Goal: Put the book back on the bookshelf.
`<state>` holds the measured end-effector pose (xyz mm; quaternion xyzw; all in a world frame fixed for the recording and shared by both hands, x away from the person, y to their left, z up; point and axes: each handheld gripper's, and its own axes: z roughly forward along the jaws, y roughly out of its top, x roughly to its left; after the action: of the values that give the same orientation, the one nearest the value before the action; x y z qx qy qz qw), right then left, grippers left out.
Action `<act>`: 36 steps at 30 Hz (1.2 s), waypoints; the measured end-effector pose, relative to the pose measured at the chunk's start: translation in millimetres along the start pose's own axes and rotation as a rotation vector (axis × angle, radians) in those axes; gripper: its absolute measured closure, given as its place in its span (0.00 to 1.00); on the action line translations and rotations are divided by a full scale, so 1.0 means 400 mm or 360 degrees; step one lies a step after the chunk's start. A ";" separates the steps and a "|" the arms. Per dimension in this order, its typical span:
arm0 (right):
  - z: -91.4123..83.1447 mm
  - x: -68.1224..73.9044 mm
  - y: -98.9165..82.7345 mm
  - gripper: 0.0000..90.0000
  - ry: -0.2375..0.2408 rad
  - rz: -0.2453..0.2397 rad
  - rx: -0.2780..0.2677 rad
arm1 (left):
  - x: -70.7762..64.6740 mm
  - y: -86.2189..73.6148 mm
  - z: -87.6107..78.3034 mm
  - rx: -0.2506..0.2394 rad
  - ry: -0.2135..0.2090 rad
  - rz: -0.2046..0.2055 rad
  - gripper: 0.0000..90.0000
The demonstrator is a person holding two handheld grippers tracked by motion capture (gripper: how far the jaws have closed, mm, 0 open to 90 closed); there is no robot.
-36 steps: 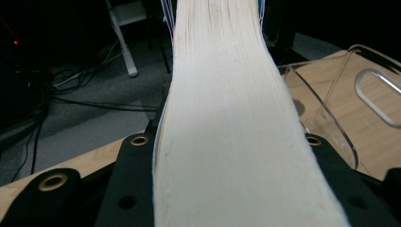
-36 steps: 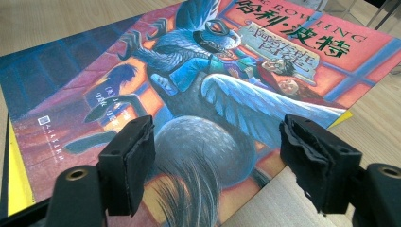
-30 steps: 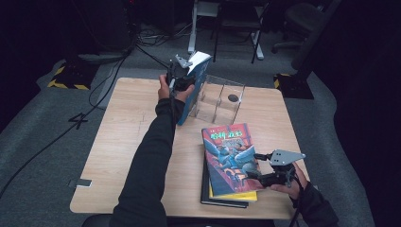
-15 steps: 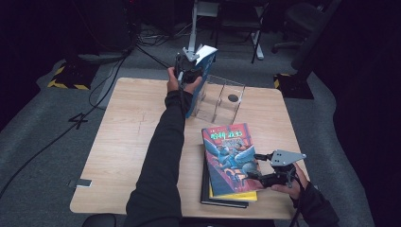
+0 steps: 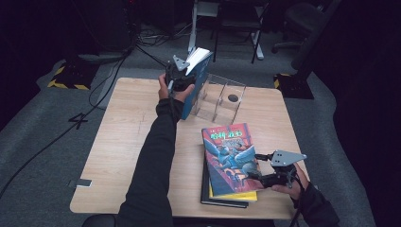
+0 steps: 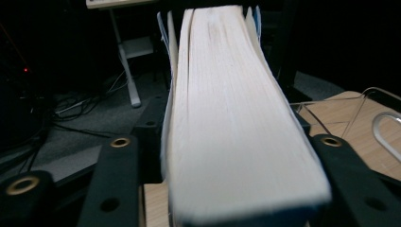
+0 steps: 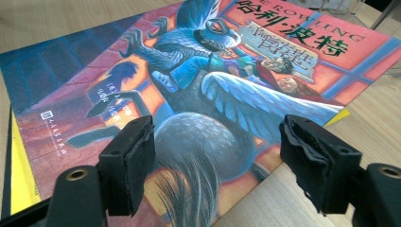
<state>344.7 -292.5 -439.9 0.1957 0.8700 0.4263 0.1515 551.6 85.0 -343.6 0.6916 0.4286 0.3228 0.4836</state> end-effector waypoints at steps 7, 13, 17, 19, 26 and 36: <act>-0.002 -0.013 -0.001 0.28 -0.0010 0.0086 0.0030 | 0.003 -0.046 -0.127 0.0001 -0.0097 0.0136 0.37; 0.005 -0.025 -0.002 0.24 0.0037 0.0193 0.0075 | -0.013 -0.123 -0.222 0.0013 -0.0276 0.0189 0.33; 0.014 -0.044 -0.011 0.18 0.0087 0.0311 0.0086 | -0.046 -0.195 -0.265 0.0109 -0.0413 0.0264 0.30; 0.018 -0.051 -0.012 0.16 0.0107 0.0332 0.0094 | -0.065 -0.236 -0.279 0.0170 -0.0485 0.0298 0.29; 0.032 -0.072 -0.014 0.12 0.0190 0.0393 0.0118 | -0.127 -0.372 -0.303 0.0417 -0.0694 0.0386 0.27; 0.048 -0.077 -0.010 0.10 0.0250 0.0438 0.0135 | -0.189 -0.495 -0.302 0.0697 -0.0863 0.0458 0.26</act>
<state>379.1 -296.3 -451.5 0.2855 0.8614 0.4198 0.0149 359.9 96.7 -494.0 0.8920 0.2424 0.0933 0.3699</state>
